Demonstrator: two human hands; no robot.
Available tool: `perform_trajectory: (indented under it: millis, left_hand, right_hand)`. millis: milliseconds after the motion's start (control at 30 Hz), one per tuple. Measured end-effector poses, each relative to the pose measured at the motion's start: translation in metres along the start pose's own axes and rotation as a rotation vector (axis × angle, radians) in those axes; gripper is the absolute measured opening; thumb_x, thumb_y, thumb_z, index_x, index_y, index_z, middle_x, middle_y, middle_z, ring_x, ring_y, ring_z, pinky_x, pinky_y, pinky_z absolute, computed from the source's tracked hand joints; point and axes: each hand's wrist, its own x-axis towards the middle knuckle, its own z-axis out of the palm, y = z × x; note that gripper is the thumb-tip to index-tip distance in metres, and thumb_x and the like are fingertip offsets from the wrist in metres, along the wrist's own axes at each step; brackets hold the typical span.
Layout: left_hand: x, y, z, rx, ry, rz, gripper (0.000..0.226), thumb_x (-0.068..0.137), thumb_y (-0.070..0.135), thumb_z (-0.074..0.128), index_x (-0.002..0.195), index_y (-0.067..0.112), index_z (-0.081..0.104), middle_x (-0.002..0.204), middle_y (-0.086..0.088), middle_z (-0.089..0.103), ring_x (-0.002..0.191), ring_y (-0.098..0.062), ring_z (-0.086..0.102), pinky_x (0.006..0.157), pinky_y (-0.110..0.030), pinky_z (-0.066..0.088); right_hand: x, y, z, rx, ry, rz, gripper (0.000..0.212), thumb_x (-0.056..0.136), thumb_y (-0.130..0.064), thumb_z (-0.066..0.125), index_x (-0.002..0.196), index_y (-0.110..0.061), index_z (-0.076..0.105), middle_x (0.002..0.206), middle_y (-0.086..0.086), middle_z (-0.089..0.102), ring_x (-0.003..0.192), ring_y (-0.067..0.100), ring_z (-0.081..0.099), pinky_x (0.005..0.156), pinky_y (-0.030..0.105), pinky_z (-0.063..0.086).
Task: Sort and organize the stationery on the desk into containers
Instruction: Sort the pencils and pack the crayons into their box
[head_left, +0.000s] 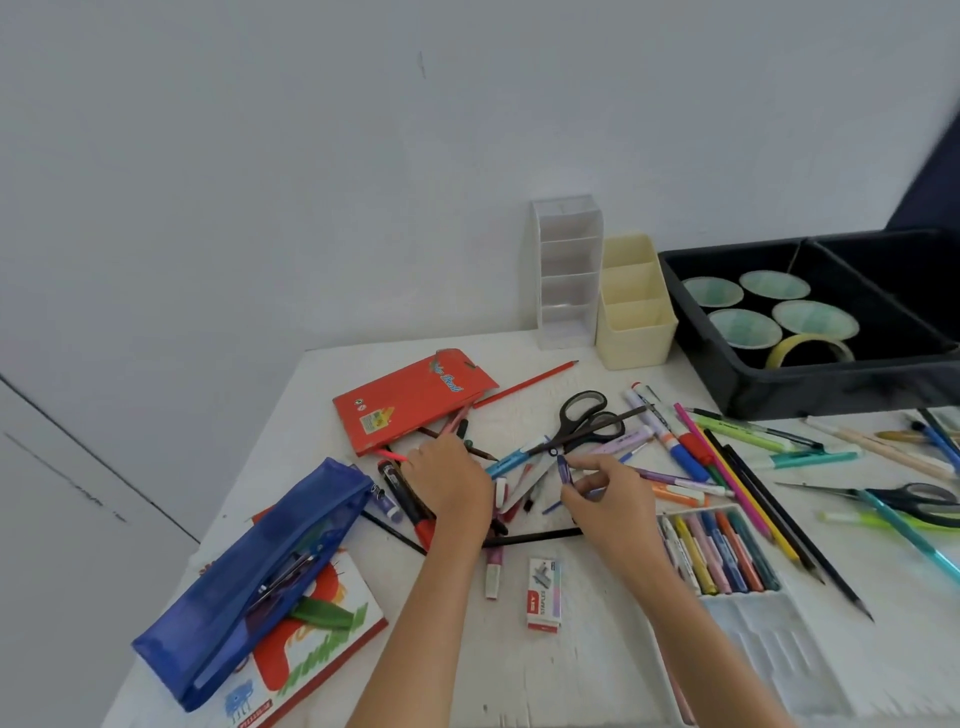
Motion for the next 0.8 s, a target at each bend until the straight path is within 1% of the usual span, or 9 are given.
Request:
perform_trajectory:
  millis: [133,267,367,467,533,600,633,700,800]
  left_hand:
    - [0.006,0.001,0.006,-0.048,-0.004,0.029,0.015,0.09,0.023,0.057,0.098,0.014,0.066,0.099,-0.002,0.065,0.096,-0.02,0.056,0.073,-0.026,0.032]
    - [-0.005,0.004,0.006,-0.159,0.06,0.106,0.016,0.092,0.027,0.055,0.102,0.019,0.065,0.104,0.002,0.061,0.105,-0.019,0.047,0.077,-0.027,0.02]
    - [-0.016,0.01,0.006,-0.278,0.135,0.162,0.014,0.091,0.022,0.055,0.101,0.018,0.064,0.102,0.002,0.062,0.101,-0.019,0.05,0.075,-0.026,0.012]
    - [-0.027,0.015,0.008,-0.44,0.206,0.209,0.01,0.089,0.018,0.06,0.096,0.016,0.066,0.096,0.003,0.062,0.093,-0.017,0.053,0.08,-0.029,0.019]
    - [-0.037,0.019,0.006,-0.537,0.195,0.214,0.011,0.087,0.016,0.062,0.098,0.016,0.067,0.096,0.002,0.061,0.091,-0.015,0.053,0.082,-0.029,0.025]
    - [-0.046,0.022,0.002,-0.72,0.135,0.211,0.015,0.087,0.012,0.064,0.101,0.012,0.068,0.1,-0.003,0.06,0.09,-0.013,0.055,0.084,-0.028,0.041]
    - [-0.05,0.022,0.0,-0.811,0.105,0.211,0.016,0.086,0.01,0.065,0.101,0.01,0.068,0.1,-0.006,0.061,0.088,-0.011,0.056,0.084,-0.022,0.045]
    - [-0.064,0.025,-0.008,-0.906,0.066,0.213,0.016,0.084,0.008,0.068,0.1,0.01,0.068,0.099,-0.006,0.064,0.083,-0.004,0.057,0.075,-0.006,0.044]
    - [-0.085,0.03,-0.014,-0.971,0.006,0.179,0.023,0.08,0.007,0.071,0.103,0.013,0.068,0.094,0.0,0.066,0.081,-0.004,0.06,0.066,-0.005,0.045]
  right_hand:
    - [-0.001,0.002,-0.005,0.036,0.024,0.021,0.032,0.086,-0.01,0.064,0.117,-0.017,0.059,0.08,-0.007,0.058,0.073,0.006,0.055,0.06,0.012,0.041]
    - [-0.001,0.006,-0.011,0.07,0.05,0.021,0.031,0.087,-0.01,0.064,0.116,-0.016,0.059,0.082,-0.005,0.06,0.073,0.007,0.056,0.059,0.012,0.042]
    - [-0.003,0.008,-0.016,0.088,0.072,0.028,0.03,0.087,-0.009,0.064,0.115,-0.017,0.06,0.081,-0.007,0.059,0.069,0.006,0.055,0.056,0.011,0.041]
    - [-0.006,0.013,-0.021,0.137,0.122,0.047,0.031,0.086,-0.009,0.065,0.114,-0.019,0.06,0.081,-0.006,0.06,0.069,0.007,0.056,0.058,0.015,0.044]
    - [-0.008,0.016,-0.024,0.19,0.139,0.067,0.034,0.085,-0.009,0.065,0.115,-0.02,0.057,0.083,-0.004,0.061,0.073,0.009,0.059,0.063,0.02,0.049]
    - [-0.01,0.02,-0.028,0.218,0.147,0.088,0.037,0.084,-0.01,0.066,0.118,-0.022,0.055,0.082,-0.001,0.062,0.076,0.015,0.063,0.068,0.027,0.054]
    - [-0.011,0.022,-0.03,0.229,0.153,0.098,0.038,0.084,-0.011,0.066,0.119,-0.023,0.055,0.082,0.0,0.063,0.075,0.017,0.064,0.067,0.029,0.055]
    - [-0.012,0.026,-0.036,0.263,0.164,0.12,0.037,0.085,-0.011,0.066,0.118,-0.024,0.056,0.082,0.002,0.064,0.076,0.017,0.065,0.063,0.026,0.054]
    - [-0.015,0.03,-0.044,0.296,0.173,0.147,0.034,0.085,-0.012,0.066,0.114,-0.028,0.056,0.085,0.001,0.065,0.076,0.018,0.066,0.057,0.023,0.053]
